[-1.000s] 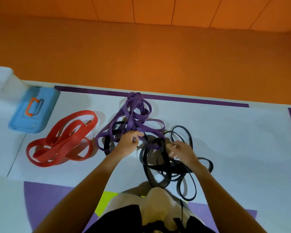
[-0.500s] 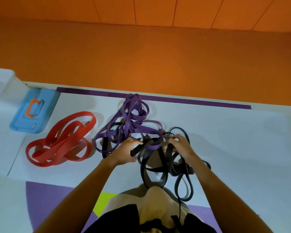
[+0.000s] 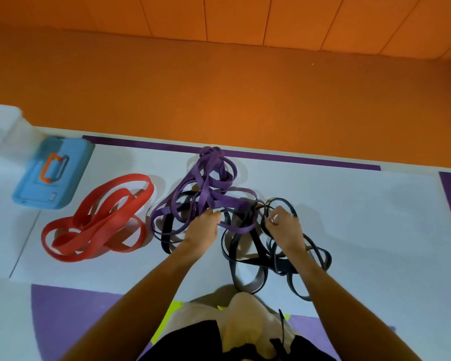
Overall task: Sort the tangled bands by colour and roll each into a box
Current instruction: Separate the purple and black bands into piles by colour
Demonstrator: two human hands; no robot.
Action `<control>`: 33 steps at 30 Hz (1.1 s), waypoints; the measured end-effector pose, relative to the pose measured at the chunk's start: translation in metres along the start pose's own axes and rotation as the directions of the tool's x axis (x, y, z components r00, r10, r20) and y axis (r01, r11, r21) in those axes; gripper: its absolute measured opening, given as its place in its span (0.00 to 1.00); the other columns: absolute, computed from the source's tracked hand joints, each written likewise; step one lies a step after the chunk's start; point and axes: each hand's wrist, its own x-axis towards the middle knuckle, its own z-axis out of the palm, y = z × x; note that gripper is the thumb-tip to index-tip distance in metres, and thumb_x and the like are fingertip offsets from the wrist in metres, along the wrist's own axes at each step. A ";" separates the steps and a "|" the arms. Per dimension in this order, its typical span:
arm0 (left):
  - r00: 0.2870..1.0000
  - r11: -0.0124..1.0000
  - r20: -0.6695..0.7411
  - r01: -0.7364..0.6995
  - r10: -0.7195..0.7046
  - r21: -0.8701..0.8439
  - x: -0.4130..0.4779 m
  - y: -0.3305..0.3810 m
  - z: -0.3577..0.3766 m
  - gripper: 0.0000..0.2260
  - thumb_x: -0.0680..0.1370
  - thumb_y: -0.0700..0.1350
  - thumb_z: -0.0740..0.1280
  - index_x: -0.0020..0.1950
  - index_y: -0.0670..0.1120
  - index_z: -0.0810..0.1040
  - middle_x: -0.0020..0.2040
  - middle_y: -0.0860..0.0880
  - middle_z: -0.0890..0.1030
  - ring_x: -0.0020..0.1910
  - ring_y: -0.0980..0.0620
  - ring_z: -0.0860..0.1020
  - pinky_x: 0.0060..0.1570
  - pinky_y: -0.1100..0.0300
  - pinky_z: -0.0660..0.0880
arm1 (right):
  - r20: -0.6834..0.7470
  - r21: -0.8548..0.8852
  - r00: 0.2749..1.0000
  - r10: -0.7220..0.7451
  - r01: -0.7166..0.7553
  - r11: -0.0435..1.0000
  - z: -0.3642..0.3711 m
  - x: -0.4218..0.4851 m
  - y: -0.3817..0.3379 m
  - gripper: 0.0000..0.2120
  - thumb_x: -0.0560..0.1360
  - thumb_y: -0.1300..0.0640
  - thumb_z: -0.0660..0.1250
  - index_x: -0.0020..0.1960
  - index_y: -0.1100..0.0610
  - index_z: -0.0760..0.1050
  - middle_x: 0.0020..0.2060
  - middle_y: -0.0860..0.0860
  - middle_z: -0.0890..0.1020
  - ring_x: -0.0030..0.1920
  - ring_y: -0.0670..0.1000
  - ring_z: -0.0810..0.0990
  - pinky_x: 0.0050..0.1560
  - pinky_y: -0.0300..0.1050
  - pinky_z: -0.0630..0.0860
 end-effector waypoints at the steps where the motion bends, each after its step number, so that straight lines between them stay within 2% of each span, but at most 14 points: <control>1: 0.999 1.000 0.038 0.013 -0.013 -0.016 -0.001 0.000 0.006 0.10 0.84 0.40 0.64 0.65 0.42 0.78 0.62 0.43 0.79 0.62 0.42 0.80 0.59 0.51 0.78 | 0.042 -0.032 0.997 -0.069 0.070 0.997 0.006 -0.007 -0.002 0.03 0.81 0.55 0.68 0.49 0.49 0.75 0.36 0.49 0.82 0.37 0.53 0.82 0.40 0.51 0.80; 2: 0.999 1.000 0.046 0.022 -0.021 -0.018 -0.002 -0.002 0.013 0.14 0.85 0.41 0.64 0.70 0.44 0.76 0.67 0.43 0.78 0.67 0.42 0.78 0.65 0.51 0.76 | 0.085 -0.054 0.984 -0.154 0.158 0.986 0.013 -0.013 -0.004 0.01 0.82 0.55 0.67 0.52 0.50 0.76 0.41 0.49 0.83 0.40 0.52 0.83 0.43 0.50 0.82; 5: 0.999 0.998 -0.013 0.037 -0.036 0.058 -0.011 -0.013 0.026 0.23 0.85 0.42 0.64 0.80 0.46 0.66 0.77 0.44 0.70 0.76 0.42 0.69 0.74 0.49 0.70 | 0.197 -0.122 0.929 -0.312 0.339 0.933 0.037 -0.029 -0.010 0.14 0.83 0.56 0.67 0.68 0.52 0.76 0.66 0.51 0.77 0.58 0.53 0.83 0.57 0.49 0.81; 9: 1.000 0.991 -0.015 -0.005 0.007 0.134 -0.019 -0.031 0.031 0.29 0.83 0.43 0.66 0.83 0.47 0.60 0.78 0.45 0.69 0.78 0.43 0.67 0.76 0.47 0.67 | 0.192 -0.213 0.944 -0.269 0.307 0.927 0.056 -0.042 -0.019 0.25 0.84 0.56 0.65 0.80 0.51 0.67 0.78 0.53 0.68 0.71 0.56 0.77 0.66 0.51 0.78; 11: 0.999 0.987 -0.009 -0.029 0.031 0.159 -0.023 -0.038 0.030 0.32 0.82 0.44 0.68 0.84 0.47 0.59 0.80 0.46 0.67 0.79 0.43 0.66 0.78 0.46 0.64 | 0.218 -0.215 0.963 -0.157 0.204 0.955 0.061 -0.044 -0.023 0.31 0.84 0.55 0.64 0.84 0.49 0.57 0.72 0.57 0.74 0.68 0.57 0.79 0.66 0.56 0.79; 13: 0.999 0.981 0.004 -0.053 0.054 0.188 -0.029 -0.042 0.030 0.31 0.82 0.44 0.68 0.83 0.47 0.60 0.79 0.45 0.68 0.78 0.43 0.66 0.78 0.45 0.64 | 0.281 -0.235 0.959 -0.040 0.109 0.966 0.064 -0.045 -0.024 0.36 0.84 0.54 0.65 0.86 0.48 0.50 0.58 0.59 0.82 0.58 0.57 0.83 0.61 0.59 0.81; 15: 0.998 0.979 0.029 -0.068 0.064 0.195 -0.035 -0.046 0.030 0.27 0.82 0.43 0.67 0.80 0.48 0.65 0.76 0.45 0.70 0.76 0.42 0.69 0.75 0.45 0.66 | 0.266 -0.266 0.964 0.011 0.062 0.962 0.068 -0.047 -0.025 0.32 0.83 0.54 0.66 0.83 0.50 0.56 0.57 0.59 0.84 0.58 0.59 0.84 0.60 0.59 0.81; 17: 0.995 0.975 0.036 -0.103 0.098 0.199 -0.041 -0.052 0.031 0.23 0.82 0.42 0.66 0.77 0.48 0.69 0.72 0.45 0.72 0.74 0.42 0.70 0.74 0.45 0.67 | 0.206 -0.255 0.979 0.002 0.052 0.966 0.070 -0.047 -0.028 0.18 0.83 0.53 0.67 0.71 0.53 0.69 0.57 0.55 0.83 0.57 0.57 0.84 0.58 0.55 0.81; 19: 0.991 0.967 0.044 -0.133 0.126 0.219 -0.048 -0.058 0.028 0.21 0.81 0.41 0.66 0.75 0.49 0.71 0.71 0.46 0.74 0.73 0.42 0.71 0.72 0.45 0.68 | 0.182 -0.220 0.983 -0.019 0.059 0.974 0.070 -0.049 -0.031 0.07 0.82 0.52 0.68 0.55 0.53 0.73 0.49 0.51 0.82 0.50 0.54 0.82 0.53 0.52 0.82; 22: 0.996 0.957 -0.010 -0.080 0.086 0.278 -0.059 -0.074 0.020 0.18 0.79 0.43 0.71 0.68 0.50 0.76 0.64 0.46 0.78 0.64 0.43 0.75 0.61 0.44 0.70 | 0.144 -0.110 0.987 -0.073 0.090 0.990 0.067 -0.056 -0.029 0.10 0.80 0.50 0.71 0.46 0.52 0.72 0.40 0.48 0.79 0.42 0.52 0.80 0.44 0.50 0.79; 26: 0.993 0.965 -0.109 -0.014 0.044 0.263 -0.070 -0.103 0.015 0.21 0.71 0.48 0.80 0.62 0.50 0.80 0.61 0.46 0.79 0.58 0.42 0.78 0.54 0.44 0.73 | -0.055 0.058 0.985 -0.164 0.167 0.984 0.060 -0.075 -0.017 0.17 0.80 0.41 0.67 0.41 0.52 0.71 0.34 0.48 0.77 0.36 0.50 0.78 0.38 0.50 0.75; 28: 0.987 0.976 -0.137 -0.052 0.082 0.210 -0.070 -0.113 0.013 0.25 0.67 0.53 0.83 0.59 0.46 0.80 0.56 0.45 0.81 0.55 0.41 0.80 0.52 0.43 0.75 | -0.195 0.065 0.966 -0.173 0.189 0.980 0.058 -0.081 -0.014 0.20 0.79 0.39 0.63 0.39 0.53 0.70 0.31 0.48 0.75 0.33 0.50 0.75 0.35 0.49 0.72; 30: 0.979 0.973 -0.123 -0.137 0.162 0.184 -0.070 -0.121 0.011 0.28 0.66 0.59 0.82 0.58 0.45 0.80 0.56 0.45 0.82 0.55 0.41 0.81 0.55 0.40 0.76 | -0.313 0.093 0.938 -0.150 0.188 0.978 0.056 -0.085 -0.016 0.17 0.79 0.43 0.63 0.39 0.54 0.69 0.31 0.49 0.74 0.32 0.49 0.72 0.34 0.45 0.69; 33: 0.971 0.941 -0.022 -0.225 0.238 0.253 -0.070 -0.129 0.005 0.29 0.68 0.63 0.79 0.62 0.48 0.81 0.65 0.46 0.80 0.64 0.43 0.80 0.63 0.38 0.74 | -0.433 0.212 0.900 -0.043 0.148 0.966 0.054 -0.085 -0.023 0.13 0.80 0.51 0.63 0.39 0.56 0.70 0.32 0.52 0.75 0.32 0.50 0.72 0.34 0.43 0.68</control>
